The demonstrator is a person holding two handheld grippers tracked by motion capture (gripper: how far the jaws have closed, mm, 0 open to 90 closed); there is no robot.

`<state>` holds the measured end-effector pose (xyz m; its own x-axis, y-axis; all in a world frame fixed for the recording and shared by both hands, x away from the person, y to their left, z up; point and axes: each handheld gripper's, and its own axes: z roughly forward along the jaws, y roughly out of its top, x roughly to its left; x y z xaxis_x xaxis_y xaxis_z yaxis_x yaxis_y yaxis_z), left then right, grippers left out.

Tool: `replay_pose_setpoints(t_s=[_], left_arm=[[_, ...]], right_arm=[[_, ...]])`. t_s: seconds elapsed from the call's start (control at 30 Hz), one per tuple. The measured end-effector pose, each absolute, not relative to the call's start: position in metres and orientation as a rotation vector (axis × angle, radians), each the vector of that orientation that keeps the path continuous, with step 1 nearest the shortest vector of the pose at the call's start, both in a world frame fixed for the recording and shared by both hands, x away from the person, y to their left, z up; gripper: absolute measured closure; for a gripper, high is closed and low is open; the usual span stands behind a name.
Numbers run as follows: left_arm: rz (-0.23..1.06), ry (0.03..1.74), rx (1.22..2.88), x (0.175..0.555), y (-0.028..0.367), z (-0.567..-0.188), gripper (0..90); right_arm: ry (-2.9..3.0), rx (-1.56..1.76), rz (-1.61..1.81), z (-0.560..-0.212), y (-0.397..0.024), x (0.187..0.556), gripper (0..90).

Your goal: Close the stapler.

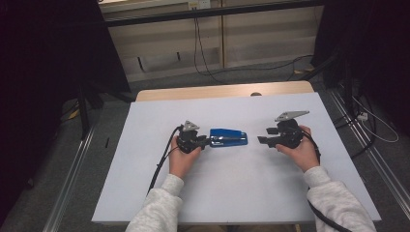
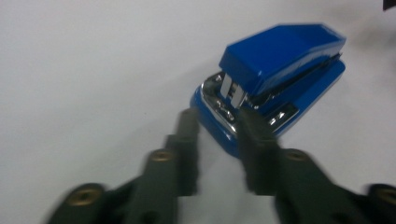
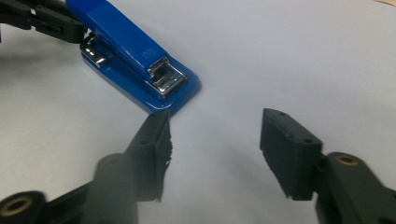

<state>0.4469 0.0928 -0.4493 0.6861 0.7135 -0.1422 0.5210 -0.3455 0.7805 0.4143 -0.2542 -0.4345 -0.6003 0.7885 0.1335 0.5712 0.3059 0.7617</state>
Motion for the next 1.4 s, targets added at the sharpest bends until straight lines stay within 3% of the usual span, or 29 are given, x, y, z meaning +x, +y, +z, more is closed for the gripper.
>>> replay_pose_setpoints(t_s=[0.03, 0.1, 0.17, 0.27, 0.4, 0.87, 1.4], left_arm=[[0.273, 0.947, 2.017, 0.446, 0.094, -0.446, 62.9], [0.265, 0.949, 1.996, 0.444, 0.097, -0.442, 50.3], [0.245, 0.911, 1.966, 0.439, 0.100, -0.437, 44.3], [0.230, 0.892, 1.977, 0.429, 0.107, -0.430, 30.6], [0.224, 0.873, 1.952, 0.418, 0.117, -0.425, 22.1], [0.255, 0.910, 1.919, 0.398, 0.152, -0.423, 12.2], [0.275, 0.923, 1.917, 0.374, 0.180, -0.421, 9.0]], right_arm=[[2.299, 1.235, 1.182, -0.434, -0.254, 0.414, 35.1], [2.287, 1.254, 1.200, -0.433, -0.252, 0.413, 28.7], [2.285, 1.257, 1.208, -0.432, -0.251, 0.409, 23.7], [2.302, 1.237, 1.208, -0.429, -0.251, 0.402, 19.6], [2.277, 1.231, 1.235, -0.423, -0.252, 0.389, 16.9], [2.306, 1.219, 1.211, -0.427, -0.260, 0.357, 11.7], [2.325, 1.176, 1.222, -0.422, -0.262, 0.325, 10.8]])
